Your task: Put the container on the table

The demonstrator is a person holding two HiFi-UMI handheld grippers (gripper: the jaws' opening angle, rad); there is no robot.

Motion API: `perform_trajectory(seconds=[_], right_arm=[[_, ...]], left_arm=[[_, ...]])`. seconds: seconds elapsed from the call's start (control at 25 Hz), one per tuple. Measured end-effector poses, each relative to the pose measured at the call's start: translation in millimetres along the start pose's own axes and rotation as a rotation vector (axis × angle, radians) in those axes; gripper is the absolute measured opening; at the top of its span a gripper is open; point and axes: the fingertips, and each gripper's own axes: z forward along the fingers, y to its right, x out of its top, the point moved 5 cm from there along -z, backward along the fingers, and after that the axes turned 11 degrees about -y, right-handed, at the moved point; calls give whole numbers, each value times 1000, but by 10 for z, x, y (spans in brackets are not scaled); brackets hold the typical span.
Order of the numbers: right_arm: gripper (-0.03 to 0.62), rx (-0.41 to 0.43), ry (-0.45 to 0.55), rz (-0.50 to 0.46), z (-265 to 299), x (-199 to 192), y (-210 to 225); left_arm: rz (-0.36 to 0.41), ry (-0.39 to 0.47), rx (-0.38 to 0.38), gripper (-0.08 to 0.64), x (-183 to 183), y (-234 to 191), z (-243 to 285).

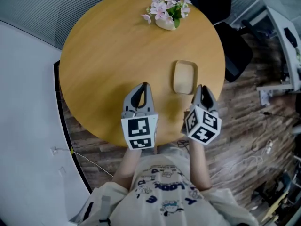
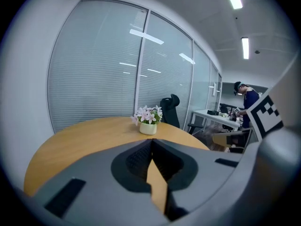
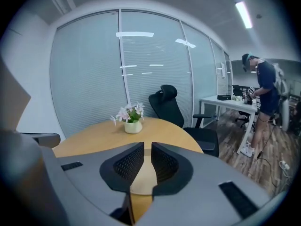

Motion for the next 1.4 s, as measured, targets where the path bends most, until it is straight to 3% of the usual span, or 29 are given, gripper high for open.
perform_trajectory(seconds=[0.4, 0.8, 1.4], right_arm=[[40, 64, 163, -8, -698, 307, -328], [38, 75, 295, -40, -1219, 515, -517], [35, 96, 356, -37, -1469, 551, -613]], left_arm=[[46, 151, -42, 3, 409, 6, -576], [72, 267, -74, 3, 664, 38, -994], [84, 322, -92, 3, 764, 39, -1239]])
